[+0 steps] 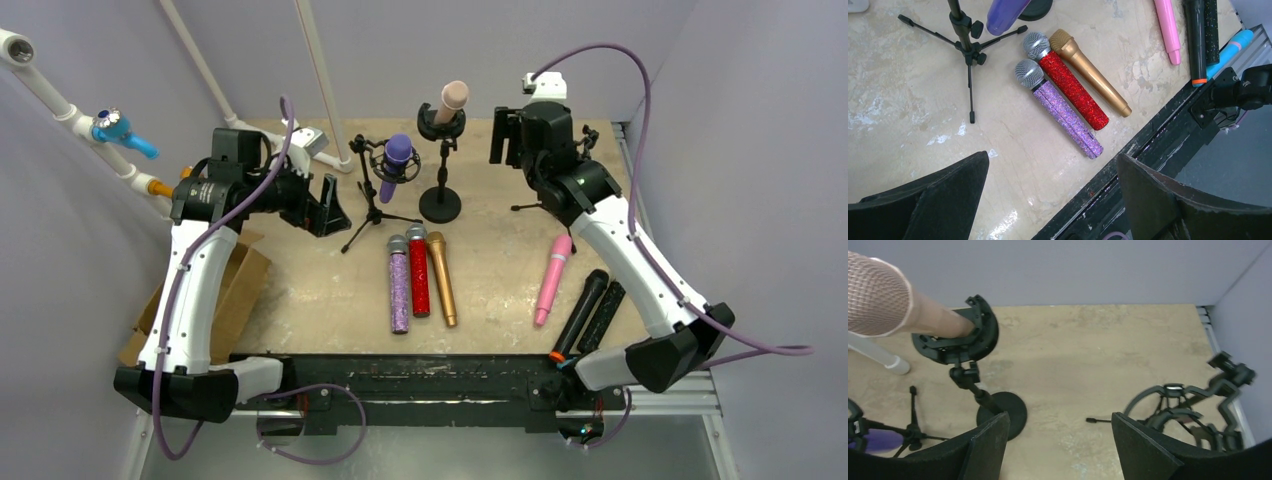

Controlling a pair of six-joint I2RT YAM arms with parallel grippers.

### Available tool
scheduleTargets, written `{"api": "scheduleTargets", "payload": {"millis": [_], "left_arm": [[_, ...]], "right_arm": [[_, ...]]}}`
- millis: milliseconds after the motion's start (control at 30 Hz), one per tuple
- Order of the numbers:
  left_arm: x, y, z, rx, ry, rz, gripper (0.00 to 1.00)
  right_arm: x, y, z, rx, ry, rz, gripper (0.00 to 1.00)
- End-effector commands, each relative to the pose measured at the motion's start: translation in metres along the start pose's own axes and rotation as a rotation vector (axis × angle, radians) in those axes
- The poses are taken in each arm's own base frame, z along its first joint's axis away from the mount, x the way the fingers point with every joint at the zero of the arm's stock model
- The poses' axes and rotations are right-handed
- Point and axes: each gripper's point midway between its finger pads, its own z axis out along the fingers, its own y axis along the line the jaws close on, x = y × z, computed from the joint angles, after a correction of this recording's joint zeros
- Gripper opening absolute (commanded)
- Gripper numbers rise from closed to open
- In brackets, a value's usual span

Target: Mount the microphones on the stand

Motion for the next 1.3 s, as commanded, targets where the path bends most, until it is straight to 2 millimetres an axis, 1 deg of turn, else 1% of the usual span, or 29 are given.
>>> {"api": "scheduleTargets", "payload": {"millis": [0, 133, 267, 400, 467, 700, 800, 900, 1133, 1267], "left_arm": [[-0.008, -0.005, -0.006, 0.012, -0.048, 0.019, 1.0], [-0.006, -0.005, -0.007, 0.012, -0.049, 0.019, 1.0], [-0.005, -0.006, -0.005, 0.02, -0.045, 0.008, 1.0], [-0.004, -0.006, -0.005, 0.025, -0.043, 0.001, 1.0], [-0.003, -0.006, -0.005, 0.025, -0.044, -0.001, 1.0], [-0.001, -0.005, -0.006, 0.016, -0.045, 0.002, 1.0], [0.001, -0.004, -0.005, 0.015, -0.041, -0.005, 1.0], [0.002, -0.003, -0.005, 0.015, -0.041, -0.006, 1.0], [0.004, -0.002, -0.004, 0.014, -0.038, -0.011, 1.0], [0.005, -0.001, -0.004, 0.013, -0.037, -0.016, 1.0]], "right_arm": [[-0.004, -0.041, -0.02, 0.152, -0.004, 0.064, 0.77], [0.003, -0.054, -0.029, 0.193, 0.01, 0.067, 0.74], [0.01, -0.065, -0.031, 0.245, 0.036, 0.041, 0.71], [0.021, -0.07, -0.026, 0.279, 0.084, 0.001, 0.63], [0.023, -0.071, -0.023, 0.292, 0.097, -0.015, 0.61], [0.023, -0.077, -0.014, 0.351, 0.111, -0.065, 0.51], [0.023, -0.081, -0.01, 0.367, 0.112, -0.082, 0.44], [0.023, -0.08, -0.007, 0.366, 0.119, -0.095, 0.4], [0.021, -0.083, 0.0, 0.382, 0.137, -0.137, 0.38], [0.019, -0.086, -0.001, 0.394, 0.137, -0.144, 0.42]]}}
